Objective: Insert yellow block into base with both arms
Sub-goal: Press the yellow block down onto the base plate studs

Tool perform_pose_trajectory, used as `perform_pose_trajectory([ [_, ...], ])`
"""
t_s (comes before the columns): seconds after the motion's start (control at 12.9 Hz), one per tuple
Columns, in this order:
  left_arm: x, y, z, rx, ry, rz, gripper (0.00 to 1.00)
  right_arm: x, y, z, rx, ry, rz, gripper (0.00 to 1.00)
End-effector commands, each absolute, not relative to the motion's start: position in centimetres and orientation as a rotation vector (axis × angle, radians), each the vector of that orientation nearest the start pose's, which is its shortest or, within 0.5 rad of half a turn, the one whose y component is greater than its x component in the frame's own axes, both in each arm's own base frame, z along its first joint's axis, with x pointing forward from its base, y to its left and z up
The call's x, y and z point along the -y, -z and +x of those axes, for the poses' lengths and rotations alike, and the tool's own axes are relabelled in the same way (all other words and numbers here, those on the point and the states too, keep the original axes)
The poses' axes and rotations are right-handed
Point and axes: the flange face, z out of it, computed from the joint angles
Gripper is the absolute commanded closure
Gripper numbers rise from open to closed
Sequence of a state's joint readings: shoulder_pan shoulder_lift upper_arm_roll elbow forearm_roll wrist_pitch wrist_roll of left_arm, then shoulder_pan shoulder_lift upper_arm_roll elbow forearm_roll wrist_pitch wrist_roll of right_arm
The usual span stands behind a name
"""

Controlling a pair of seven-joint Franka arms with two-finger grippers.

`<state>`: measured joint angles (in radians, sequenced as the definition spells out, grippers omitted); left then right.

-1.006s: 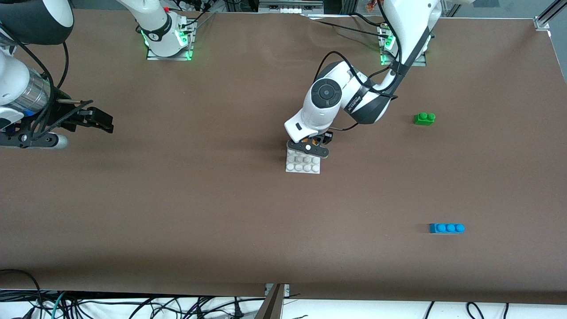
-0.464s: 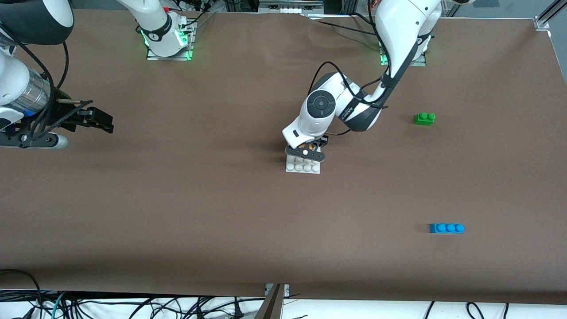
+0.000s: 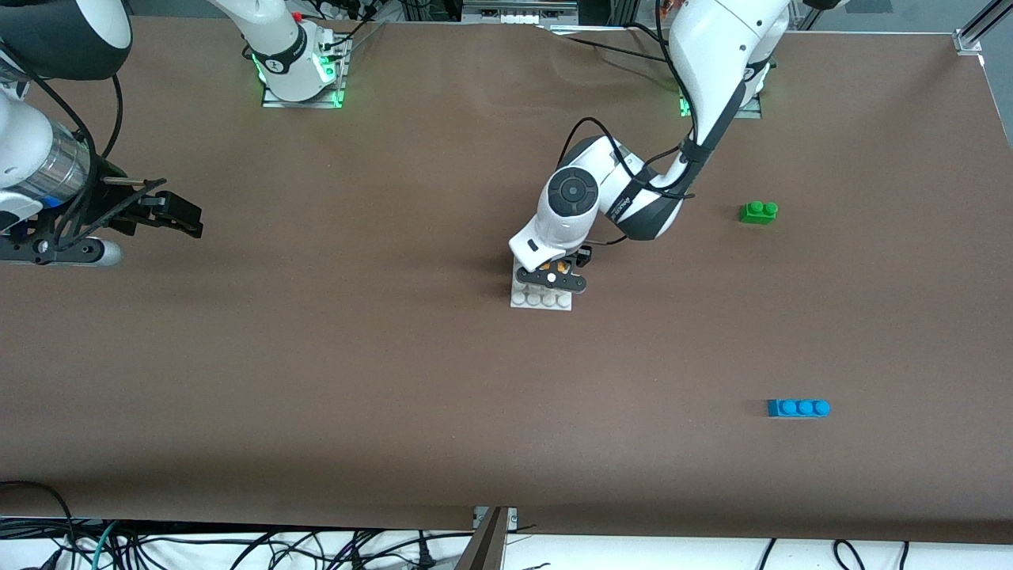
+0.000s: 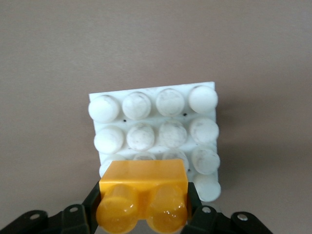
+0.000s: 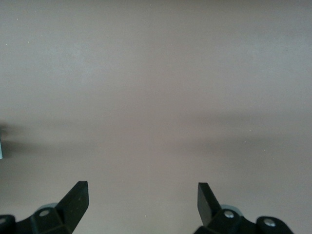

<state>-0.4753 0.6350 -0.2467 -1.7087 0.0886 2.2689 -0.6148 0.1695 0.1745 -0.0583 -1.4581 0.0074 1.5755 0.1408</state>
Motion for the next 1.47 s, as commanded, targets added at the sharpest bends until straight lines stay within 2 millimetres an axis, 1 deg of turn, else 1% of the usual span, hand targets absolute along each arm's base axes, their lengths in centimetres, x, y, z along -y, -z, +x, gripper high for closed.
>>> perform_pose_trajectory([
  [0.0, 43.7, -21.8, 51.3, -0.178, -0.120, -3.134, 0.71, -6.7, -58.2, 59.9, -0.033, -0.093, -3.151, 0.01],
  [0.54, 44.2, -22.1, 51.0, -0.149, -0.115, -3.138, 0.71, -6.6, -58.1, 60.0, -0.036, -0.097, -3.152, 0.01],
  [0.62, 44.1, -22.0, 51.2, -0.147, -0.114, -3.136, 0.71, -6.6, -58.1, 60.0, -0.036, -0.095, -3.151, 0.01],
  [0.7, 44.3, -22.5, 51.6, -0.148, -0.095, -3.144, 0.71, -6.6, -58.1, 60.0, -0.036, -0.095, -3.151, 0.01],
  [0.77, 44.6, -22.5, 51.7, -0.148, -0.092, -3.147, 0.71, -6.6, -58.1, 60.0, -0.036, -0.095, -3.151, 0.01],
  [0.85, 45.0, -22.2, 51.3, -0.155, -0.101, -3.146, 0.71, -6.6, -58.1, 60.0, -0.036, -0.095, -3.151, 0.01],
  [1.01, 45.2, -22.2, 51.2, -0.168, -0.098, -3.143, 0.71, -6.6, -58.1, 60.0, -0.036, -0.095, -3.151, 0.01],
  [1.16, 45.1, -22.2, 51.2, -0.219, -0.056, -3.114, 0.70, -6.6, -58.1, 60.0, -0.036, -0.095, -3.151, 0.01],
  [1.39, 45.2, -21.8, 51.1, -0.224, -0.060, -3.110, 0.70, -6.6, -58.1, 60.0, -0.036, -0.097, -3.152, 0.01],
])
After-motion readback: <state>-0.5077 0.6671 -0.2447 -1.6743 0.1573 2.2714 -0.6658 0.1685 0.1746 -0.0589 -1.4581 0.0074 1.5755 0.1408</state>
